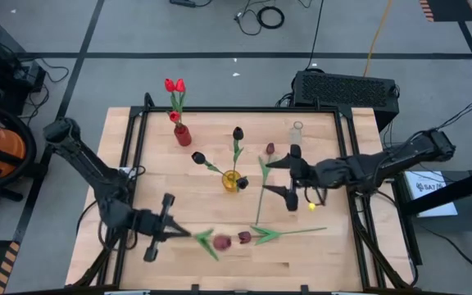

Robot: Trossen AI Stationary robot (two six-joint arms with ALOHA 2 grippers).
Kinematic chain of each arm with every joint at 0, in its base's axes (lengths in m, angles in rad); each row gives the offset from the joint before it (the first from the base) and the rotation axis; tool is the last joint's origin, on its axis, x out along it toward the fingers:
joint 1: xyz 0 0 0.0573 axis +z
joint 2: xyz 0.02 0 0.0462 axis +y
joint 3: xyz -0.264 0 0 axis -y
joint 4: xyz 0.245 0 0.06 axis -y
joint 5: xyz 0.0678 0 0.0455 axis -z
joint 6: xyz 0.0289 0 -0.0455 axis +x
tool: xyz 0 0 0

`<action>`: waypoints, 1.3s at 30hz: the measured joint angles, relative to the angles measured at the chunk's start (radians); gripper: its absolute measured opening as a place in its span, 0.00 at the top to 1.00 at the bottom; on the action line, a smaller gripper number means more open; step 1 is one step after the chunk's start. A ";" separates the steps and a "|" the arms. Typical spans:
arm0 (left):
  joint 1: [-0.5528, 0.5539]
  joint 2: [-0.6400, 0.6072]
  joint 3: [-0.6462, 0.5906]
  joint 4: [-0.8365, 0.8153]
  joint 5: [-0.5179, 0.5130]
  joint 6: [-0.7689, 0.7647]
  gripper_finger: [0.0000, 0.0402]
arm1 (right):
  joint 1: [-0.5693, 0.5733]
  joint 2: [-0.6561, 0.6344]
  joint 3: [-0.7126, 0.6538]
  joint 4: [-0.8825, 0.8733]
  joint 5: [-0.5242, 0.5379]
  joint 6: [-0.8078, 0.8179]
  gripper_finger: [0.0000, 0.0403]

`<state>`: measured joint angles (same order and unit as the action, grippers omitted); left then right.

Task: Sort flowers into vase by color
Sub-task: Put the top left dark red flower into the transparent vase

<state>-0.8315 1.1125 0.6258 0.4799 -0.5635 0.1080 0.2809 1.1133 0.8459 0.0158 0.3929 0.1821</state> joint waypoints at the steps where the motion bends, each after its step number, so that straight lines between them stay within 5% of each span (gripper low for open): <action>1: 0.018 0.002 0.000 0.056 -0.007 0.033 0.97 | 0.019 -0.003 0.000 0.027 0.000 -0.007 0.24; 10: 0.187 0.105 0.014 0.296 0.088 0.063 0.97 | 0.181 0.057 0.000 0.383 -0.006 -0.181 0.24; 17: 0.283 0.284 0.177 0.327 0.303 0.094 0.97 | 0.228 0.114 0.040 0.462 -0.005 -0.235 0.24; 29: 0.348 0.580 0.388 0.480 0.300 0.145 0.97 | 0.243 0.206 0.097 0.454 -0.029 -0.251 0.24; 39: 0.361 0.616 0.398 0.578 0.294 0.213 0.97 | 0.237 0.211 0.098 0.467 -0.063 -0.258 0.24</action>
<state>-0.4703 1.7287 1.0241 1.0583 -0.2699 0.3209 0.5179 1.3239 0.9436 0.4824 0.3302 -0.0758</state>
